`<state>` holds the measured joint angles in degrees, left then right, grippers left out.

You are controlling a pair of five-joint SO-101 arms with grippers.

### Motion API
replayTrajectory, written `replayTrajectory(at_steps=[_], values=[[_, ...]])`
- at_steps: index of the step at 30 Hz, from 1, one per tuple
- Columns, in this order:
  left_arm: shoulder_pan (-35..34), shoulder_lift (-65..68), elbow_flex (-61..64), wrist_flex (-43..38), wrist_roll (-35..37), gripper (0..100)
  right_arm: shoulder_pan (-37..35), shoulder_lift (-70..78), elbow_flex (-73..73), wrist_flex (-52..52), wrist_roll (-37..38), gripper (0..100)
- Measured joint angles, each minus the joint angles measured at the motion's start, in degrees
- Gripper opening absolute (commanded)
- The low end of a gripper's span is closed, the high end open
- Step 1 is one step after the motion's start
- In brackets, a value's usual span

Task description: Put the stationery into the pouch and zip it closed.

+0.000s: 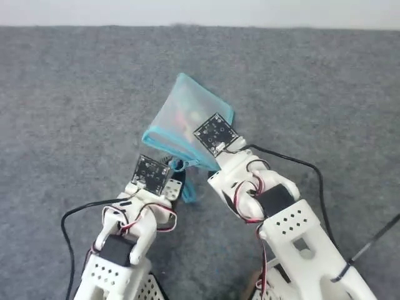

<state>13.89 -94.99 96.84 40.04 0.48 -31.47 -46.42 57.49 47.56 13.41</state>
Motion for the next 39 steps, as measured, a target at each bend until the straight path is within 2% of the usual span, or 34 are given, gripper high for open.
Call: replayTrajectory(at_steps=[7, 15, 18, 21, 26, 28, 32, 36, 39], values=[[-1.4, 0.0, 0.0, 0.0, 0.0, 1, 3.7, 0.0, 1.8, -0.6, 1.7, 0.5], [-10.5, 0.0, -0.6, 0.0, 0.0, 1, 5.6, 2.3, 2.1, -0.8, 1.6, 0.6], [-10.6, 0.0, -0.7, 0.0, 0.0, 1, 6.0, 5.4, 2.1, -2.7, 1.5, 0.7], [-8.8, 0.0, -0.7, 0.1, 0.0, 1, 3.7, 5.7, 2.1, -4.0, 1.5, 5.0], [-7.3, 0.0, -0.7, 0.1, 0.0, 1, -3.9, 4.6, 2.1, -4.4, 1.6, 26.9], [-7.2, 0.0, -0.7, 0.1, 0.0, 1, -5.8, 3.0, 2.1, -4.4, 1.6, 31.9], [-7.1, 0.0, -0.7, 0.1, 0.0, 1, -8.1, 1.3, 3.6, -6.8, 1.5, 30.7], [-7.1, 0.0, -0.8, 0.1, 0.0, 1, -12.2, 1.2, 7.7, -14.9, 1.5, 27.0], [-7.1, 0.0, -0.8, 0.4, 0.0, 1, -12.6, 1.2, 8.1, -20.0, 2.7, 24.3]])
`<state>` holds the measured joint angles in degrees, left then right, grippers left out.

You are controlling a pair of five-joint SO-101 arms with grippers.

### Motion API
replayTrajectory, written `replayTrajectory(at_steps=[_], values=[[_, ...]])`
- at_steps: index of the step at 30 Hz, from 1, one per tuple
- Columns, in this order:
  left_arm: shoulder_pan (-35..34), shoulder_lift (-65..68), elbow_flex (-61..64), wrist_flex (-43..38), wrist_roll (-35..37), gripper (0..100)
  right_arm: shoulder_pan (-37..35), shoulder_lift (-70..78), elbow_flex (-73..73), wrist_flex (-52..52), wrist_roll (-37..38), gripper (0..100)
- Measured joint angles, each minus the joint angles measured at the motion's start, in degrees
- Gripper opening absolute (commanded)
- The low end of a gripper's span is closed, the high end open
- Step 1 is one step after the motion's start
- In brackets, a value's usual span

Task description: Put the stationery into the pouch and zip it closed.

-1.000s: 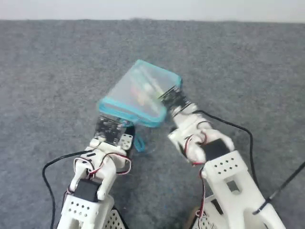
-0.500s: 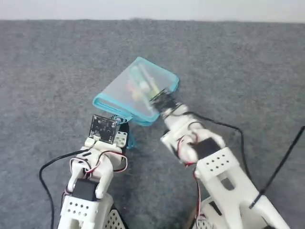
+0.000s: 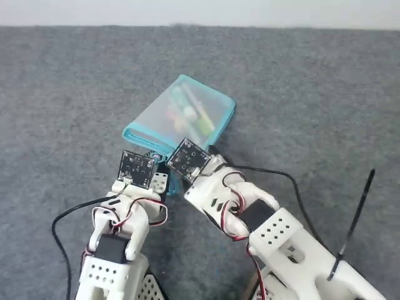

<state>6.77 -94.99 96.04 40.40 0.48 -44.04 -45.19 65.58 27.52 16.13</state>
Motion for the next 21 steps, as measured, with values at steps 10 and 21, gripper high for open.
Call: replayTrajectory(at_steps=[10, 21], values=[[0.4, 0.0, 0.0, 1.8, 0.0, 1, -0.1, 0.0, 0.0, -8.0, 7.5, 23.0], [0.4, 0.0, 0.0, 1.8, 0.0, 1, 0.8, 10.8, -1.4, -10.5, 11.5, 20.2]])
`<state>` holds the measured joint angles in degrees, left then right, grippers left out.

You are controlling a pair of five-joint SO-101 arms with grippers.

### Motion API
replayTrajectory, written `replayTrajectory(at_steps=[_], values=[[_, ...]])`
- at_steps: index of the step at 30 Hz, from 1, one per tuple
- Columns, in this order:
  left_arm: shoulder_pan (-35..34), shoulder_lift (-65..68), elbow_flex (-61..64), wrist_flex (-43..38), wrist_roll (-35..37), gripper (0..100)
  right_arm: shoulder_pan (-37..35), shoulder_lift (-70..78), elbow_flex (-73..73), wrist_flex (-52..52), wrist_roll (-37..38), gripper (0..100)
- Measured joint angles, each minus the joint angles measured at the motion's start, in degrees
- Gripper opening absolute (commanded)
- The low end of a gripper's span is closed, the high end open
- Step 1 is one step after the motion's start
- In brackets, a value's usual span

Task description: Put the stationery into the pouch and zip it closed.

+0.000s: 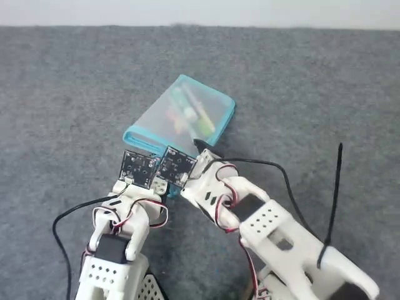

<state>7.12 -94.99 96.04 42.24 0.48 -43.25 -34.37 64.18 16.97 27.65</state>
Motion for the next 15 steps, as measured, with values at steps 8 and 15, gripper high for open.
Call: replayTrajectory(at_steps=[8, 15], values=[[0.0, 0.0, 0.0, 0.0, 0.0, 1, 3.3, 2.3, -2.0, -1.4, 0.2, 1.1], [0.0, 0.0, 0.0, 0.0, 0.0, 1, 4.5, 2.3, -2.1, -0.3, 0.3, 0.6]])
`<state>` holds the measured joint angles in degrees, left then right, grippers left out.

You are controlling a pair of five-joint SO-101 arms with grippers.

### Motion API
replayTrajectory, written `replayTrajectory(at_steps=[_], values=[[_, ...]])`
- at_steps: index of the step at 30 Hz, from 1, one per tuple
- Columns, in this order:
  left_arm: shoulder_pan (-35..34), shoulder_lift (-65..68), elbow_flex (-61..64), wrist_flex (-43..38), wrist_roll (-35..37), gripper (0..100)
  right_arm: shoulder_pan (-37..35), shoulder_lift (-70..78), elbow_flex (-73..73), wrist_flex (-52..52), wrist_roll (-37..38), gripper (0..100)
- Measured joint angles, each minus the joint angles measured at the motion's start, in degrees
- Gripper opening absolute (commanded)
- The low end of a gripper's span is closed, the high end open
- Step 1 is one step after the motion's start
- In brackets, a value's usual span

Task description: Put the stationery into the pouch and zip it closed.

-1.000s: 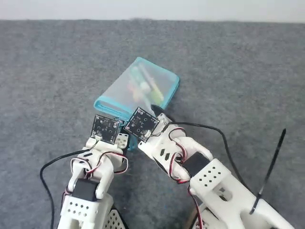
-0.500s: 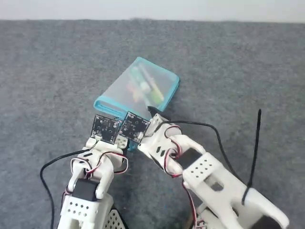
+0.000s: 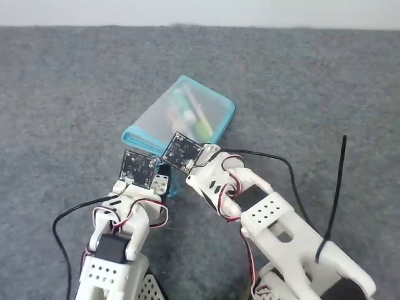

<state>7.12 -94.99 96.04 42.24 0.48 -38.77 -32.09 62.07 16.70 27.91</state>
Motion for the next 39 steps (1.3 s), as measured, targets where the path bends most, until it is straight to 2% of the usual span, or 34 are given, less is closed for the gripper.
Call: replayTrajectory(at_steps=[9, 32, 39], values=[[0.5, 0.0, 0.0, 0.0, 0.0, 1, 6.5, -0.6, -1.5, 7.0, 0.0, 0.6], [-1.4, 0.1, 0.0, 0.0, 0.1, 1, 25.8, -1.2, 1.4, 8.3, 0.2, 0.6], [-1.3, 0.1, 0.0, 0.0, 0.1, 2, 26.6, -1.2, 1.4, 8.3, 0.2, 0.8]])
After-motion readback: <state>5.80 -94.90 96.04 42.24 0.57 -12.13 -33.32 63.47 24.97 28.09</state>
